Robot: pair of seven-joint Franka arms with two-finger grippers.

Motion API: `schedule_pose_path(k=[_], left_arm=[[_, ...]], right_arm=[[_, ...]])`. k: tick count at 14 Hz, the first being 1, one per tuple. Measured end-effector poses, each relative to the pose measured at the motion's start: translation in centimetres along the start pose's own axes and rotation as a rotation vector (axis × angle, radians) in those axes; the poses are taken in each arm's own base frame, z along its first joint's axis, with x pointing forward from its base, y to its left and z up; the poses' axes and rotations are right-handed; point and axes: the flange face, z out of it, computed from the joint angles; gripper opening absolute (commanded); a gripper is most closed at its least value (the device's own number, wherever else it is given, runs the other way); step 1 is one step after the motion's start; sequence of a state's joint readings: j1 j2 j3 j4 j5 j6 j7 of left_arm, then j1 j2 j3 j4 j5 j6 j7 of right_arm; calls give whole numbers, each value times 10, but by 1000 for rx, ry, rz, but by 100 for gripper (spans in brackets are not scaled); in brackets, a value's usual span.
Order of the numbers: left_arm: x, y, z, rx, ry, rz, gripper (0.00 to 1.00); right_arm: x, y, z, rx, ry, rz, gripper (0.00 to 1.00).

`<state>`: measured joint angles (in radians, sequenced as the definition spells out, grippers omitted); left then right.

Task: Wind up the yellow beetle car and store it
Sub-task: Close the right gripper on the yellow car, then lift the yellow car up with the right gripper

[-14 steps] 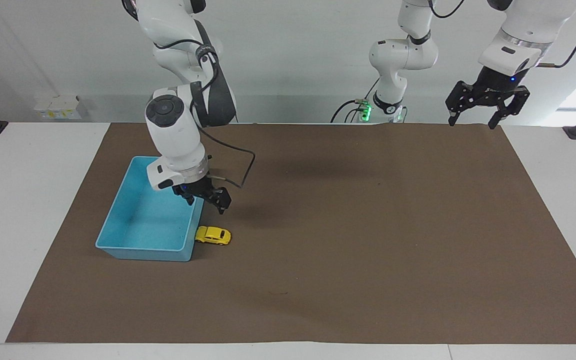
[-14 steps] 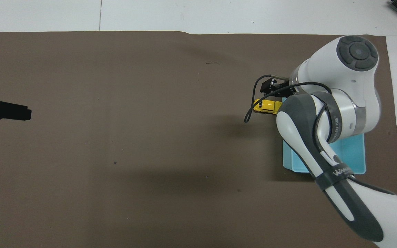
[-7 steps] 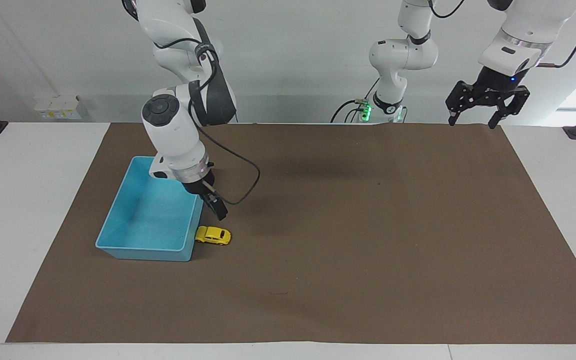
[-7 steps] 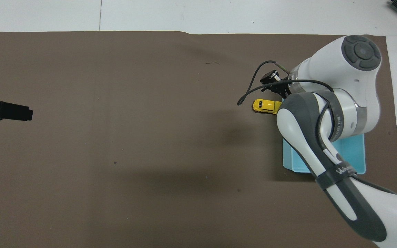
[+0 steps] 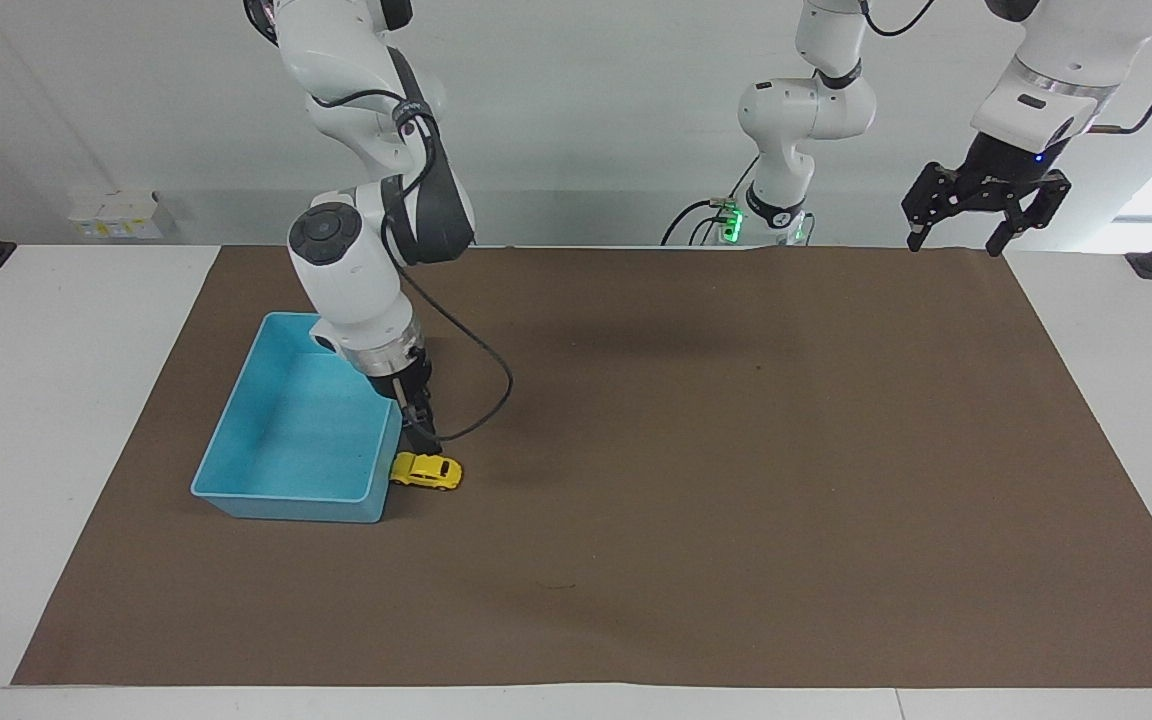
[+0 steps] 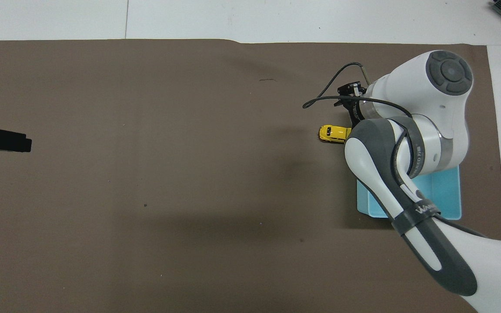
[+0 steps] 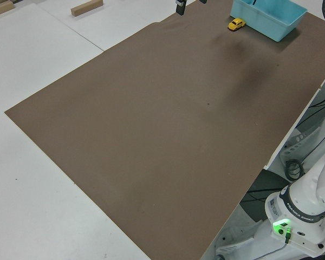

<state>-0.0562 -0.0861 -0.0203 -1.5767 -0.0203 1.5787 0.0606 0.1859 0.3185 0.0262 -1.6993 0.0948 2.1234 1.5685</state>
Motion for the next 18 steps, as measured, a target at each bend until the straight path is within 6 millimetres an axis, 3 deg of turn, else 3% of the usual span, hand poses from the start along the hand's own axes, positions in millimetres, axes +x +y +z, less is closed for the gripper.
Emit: schedule_pose_path(k=[4,18], left_arm=[[0,0,0,0,0,0,100],[0,0,0,0,-1,0,100]], right_arm=[[2,1,16,-9,5,156,94],[17,4,110,-44,84,161,91]])
